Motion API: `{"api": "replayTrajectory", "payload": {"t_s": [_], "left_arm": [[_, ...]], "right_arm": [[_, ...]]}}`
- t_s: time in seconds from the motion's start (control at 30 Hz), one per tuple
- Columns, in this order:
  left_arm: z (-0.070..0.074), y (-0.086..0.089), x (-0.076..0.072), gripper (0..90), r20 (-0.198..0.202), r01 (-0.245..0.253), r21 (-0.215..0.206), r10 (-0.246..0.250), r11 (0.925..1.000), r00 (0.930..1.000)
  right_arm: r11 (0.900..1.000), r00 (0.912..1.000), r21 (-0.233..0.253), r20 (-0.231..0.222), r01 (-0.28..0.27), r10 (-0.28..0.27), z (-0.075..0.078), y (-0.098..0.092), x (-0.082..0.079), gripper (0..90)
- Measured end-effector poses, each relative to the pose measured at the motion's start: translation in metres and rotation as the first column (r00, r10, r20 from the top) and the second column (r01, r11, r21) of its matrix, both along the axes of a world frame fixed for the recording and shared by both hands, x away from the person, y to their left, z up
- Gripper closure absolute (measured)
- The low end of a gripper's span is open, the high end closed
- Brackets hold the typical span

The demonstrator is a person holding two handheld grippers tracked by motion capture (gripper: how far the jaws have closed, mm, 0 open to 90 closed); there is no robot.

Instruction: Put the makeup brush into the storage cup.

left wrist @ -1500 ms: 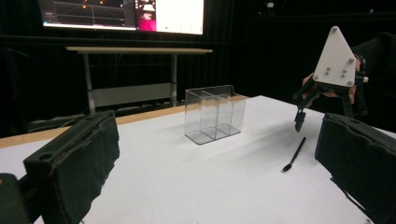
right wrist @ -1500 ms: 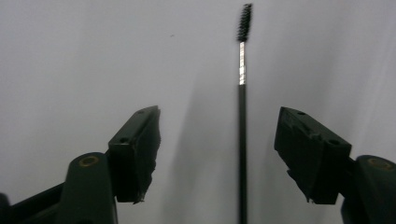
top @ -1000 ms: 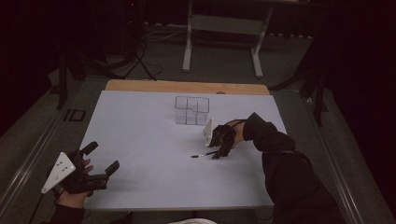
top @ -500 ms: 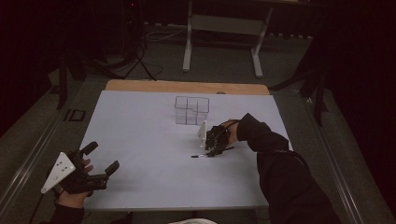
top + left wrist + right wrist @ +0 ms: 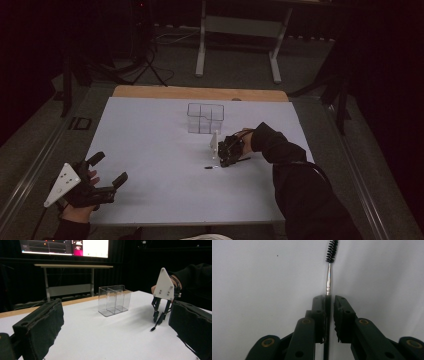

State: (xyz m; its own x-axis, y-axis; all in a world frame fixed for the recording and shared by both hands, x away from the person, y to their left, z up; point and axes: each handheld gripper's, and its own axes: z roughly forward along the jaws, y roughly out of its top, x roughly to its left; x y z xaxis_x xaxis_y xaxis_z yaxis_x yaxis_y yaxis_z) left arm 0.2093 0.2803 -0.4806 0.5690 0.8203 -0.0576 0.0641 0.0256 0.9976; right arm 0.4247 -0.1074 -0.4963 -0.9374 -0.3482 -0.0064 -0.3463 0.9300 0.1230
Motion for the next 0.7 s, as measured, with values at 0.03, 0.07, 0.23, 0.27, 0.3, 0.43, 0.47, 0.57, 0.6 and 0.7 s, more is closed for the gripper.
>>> {"api": "replayTrajectory", "payload": {"t_s": [0.03,0.07,0.23,0.27,0.3,0.43,0.47,0.57,0.6,0.7], "left_arm": [[0.0,0.0,0.0,0.5,0.0,0.0,0.0,0.0,1.0,1.0],[0.0,0.0,0.0,0.5,-0.001,0.0,0.0,0.0,1.0,1.0],[0.0,0.0,0.0,0.5,0.001,0.0,-0.002,0.0,1.0,1.0],[0.0,0.0,0.0,0.5,0.001,-0.001,-0.001,0.001,1.0,1.0],[0.0,0.0,0.0,0.5,0.001,0.0,-0.003,0.0,1.0,1.0],[0.0,0.0,0.0,0.5,0.002,0.0,-0.001,0.0,1.0,1.0],[0.0,0.0,0.0,0.5,0.002,0.0,-0.003,0.0,1.0,1.0],[0.0,0.0,0.0,0.5,0.002,0.0,-0.004,0.0,1.0,1.0],[0.0,0.0,0.0,0.6,0.003,-0.001,-0.003,0.001,1.0,1.0],[0.0,0.0,0.0,0.6,0.002,0.001,-0.003,-0.001,1.0,1.0]], "right_arm": [[1.0,1.0,-0.001,-0.002,-0.002,0.002,0.0,0.0,0.0,80.3],[1.0,1.0,-0.004,-0.002,-0.001,0.001,-0.001,0.001,0.0,80.5],[1.0,0.9998,-0.016,0.009,-0.017,0.017,-0.002,0.001,-0.002,84.5],[1.0,0.9997,-0.014,0.011,-0.02,0.02,-0.002,0.001,-0.002,84.8],[1.0,0.9997,-0.015,0.013,-0.021,0.021,-0.002,0.001,-0.003,84.9],[1.0,0.9999,-0.011,0.012,-0.01,0.01,-0.001,0.002,-0.003,85.5],[1.0,0.9998,-0.007,0.013,-0.012,0.012,0.0,0.002,-0.003,85.5],[1.0,0.9999,0.015,0.01,-0.004,0.004,0.006,0.002,-0.003,85.5],[1.0,0.9998,0.027,0.018,0.0,-0.001,0.008,0.002,-0.003,85.5],[0.999,0.9997,0.04,0.004,0.024,-0.024,0.014,0.001,-0.001,85.5]]}}
